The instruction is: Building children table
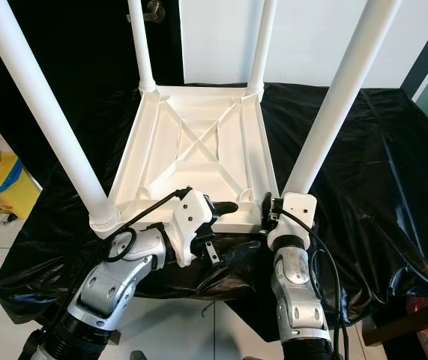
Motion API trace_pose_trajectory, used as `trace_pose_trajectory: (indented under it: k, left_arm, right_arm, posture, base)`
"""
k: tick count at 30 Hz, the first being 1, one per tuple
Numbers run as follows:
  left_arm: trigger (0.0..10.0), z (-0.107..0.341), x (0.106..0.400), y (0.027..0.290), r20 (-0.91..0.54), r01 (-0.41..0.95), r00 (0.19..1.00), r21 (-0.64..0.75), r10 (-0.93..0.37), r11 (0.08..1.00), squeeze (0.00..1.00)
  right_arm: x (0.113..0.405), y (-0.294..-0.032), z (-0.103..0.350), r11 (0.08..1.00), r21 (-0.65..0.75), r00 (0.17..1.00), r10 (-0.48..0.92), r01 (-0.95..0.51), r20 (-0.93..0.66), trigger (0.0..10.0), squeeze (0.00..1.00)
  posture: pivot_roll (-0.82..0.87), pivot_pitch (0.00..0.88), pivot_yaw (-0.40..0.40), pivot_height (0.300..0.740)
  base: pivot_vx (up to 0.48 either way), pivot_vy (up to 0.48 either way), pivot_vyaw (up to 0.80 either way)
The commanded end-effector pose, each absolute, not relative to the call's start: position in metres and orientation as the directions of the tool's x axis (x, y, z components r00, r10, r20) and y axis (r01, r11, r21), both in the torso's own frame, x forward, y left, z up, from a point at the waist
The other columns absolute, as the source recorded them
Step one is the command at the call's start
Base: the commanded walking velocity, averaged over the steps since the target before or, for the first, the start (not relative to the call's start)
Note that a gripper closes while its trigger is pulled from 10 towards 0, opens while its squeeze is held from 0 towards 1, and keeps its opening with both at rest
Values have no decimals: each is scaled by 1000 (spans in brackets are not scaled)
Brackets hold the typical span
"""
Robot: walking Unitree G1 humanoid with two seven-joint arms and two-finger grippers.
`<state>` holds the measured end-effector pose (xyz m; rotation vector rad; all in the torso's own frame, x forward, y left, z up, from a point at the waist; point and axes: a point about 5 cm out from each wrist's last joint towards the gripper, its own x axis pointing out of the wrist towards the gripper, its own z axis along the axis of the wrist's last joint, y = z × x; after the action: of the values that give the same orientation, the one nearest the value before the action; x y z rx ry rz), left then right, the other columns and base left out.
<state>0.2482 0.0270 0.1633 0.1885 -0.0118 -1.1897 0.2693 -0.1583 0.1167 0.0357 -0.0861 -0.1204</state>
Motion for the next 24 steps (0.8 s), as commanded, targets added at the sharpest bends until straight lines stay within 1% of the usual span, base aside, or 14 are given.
trace_pose_trajectory:
  k: [1,2,7,8,9,10,13,14,15,17,19,20,21,24]
  left_arm:
    - [10000,164,250,29,-82,899,427,148,-900,413,0]
    - [10000,164,250,29,-82,899,427,148,-900,413,0]
    - [10000,164,251,30,-83,898,428,149,-900,414,0]
    - [10000,164,251,30,-83,898,428,149,-900,413,0]
    - [10000,164,251,30,-83,898,428,149,-900,413,0]
    - [10000,165,252,30,-83,899,427,150,-901,412,0]
    - [10000,165,252,30,-83,899,427,150,-901,412,0]
    - [10000,165,252,30,-83,899,426,151,-901,411,0]
    - [10000,165,252,30,-83,899,426,151,-901,411,0]
    - [10000,166,254,31,-83,899,426,154,-901,411,0]
    - [10000,166,254,31,-83,899,426,154,-901,411,0]
    - [10000,166,255,32,-84,898,427,156,-901,411,0]
    - [10000,166,255,32,-84,898,427,156,-901,411,0]
    - [10000,167,256,33,-84,897,428,161,-900,411,0]
  right_arm:
    - [265,-165,123,997,37,991,-71,67,116,10000,1000]
    - [265,-165,123,997,37,991,-71,67,116,10000,1000]
    - [262,-179,125,999,23,993,21,-24,118,10000,1000]
    - [262,-185,126,998,10,991,66,-68,114,10000,553]
    - [262,-185,126,998,10,991,66,-68,114,10000,553]
    - [262,-190,126,993,-3,987,121,-122,107,10000,0]
    - [262,-190,126,993,-3,987,121,-122,107,10000,0]
    - [264,-195,126,986,-33,981,168,-166,98,10000,0]
    - [264,-195,126,986,-33,981,168,-166,98,10000,0]
    - [271,-201,122,954,-86,955,294,-289,51,10000,0]
    - [271,-201,122,954,-86,955,294,-289,51,10000,0]
    - [275,-202,119,936,-107,940,340,-336,22,10000,0]
    - [275,-202,119,936,-107,940,340,-336,22,10000,0]
    - [286,-199,113,892,-142,903,428,-429,-39,10000,0]
  posture:
    - [-94,16,-38,740]
    - [-94,16,-38,740]
    - [-101,14,-33,740]
    - [-101,14,-33,740]
    - [-101,14,-33,740]
    - [-104,14,-30,740]
    - [-104,14,-30,740]
    - [-104,12,-28,740]
    - [-104,12,-28,740]
    - [-97,8,-26,740]
    - [-97,8,-26,740]
    - [-95,6,-26,740]
    - [-95,6,-26,740]
    - [-87,2,-23,740]
  base:
    - [0,0,0]
    - [0,0,0]
    - [0,0,0]
    - [0,0,0]
    - [0,0,0]
    - [0,0,0]
    - [0,0,0]
    - [0,0,0]
    - [0,0,0]
    - [0,0,0]
    - [0,0,0]
    - [0,0,0]
    - [0,0,0]
    - [0,0,0]
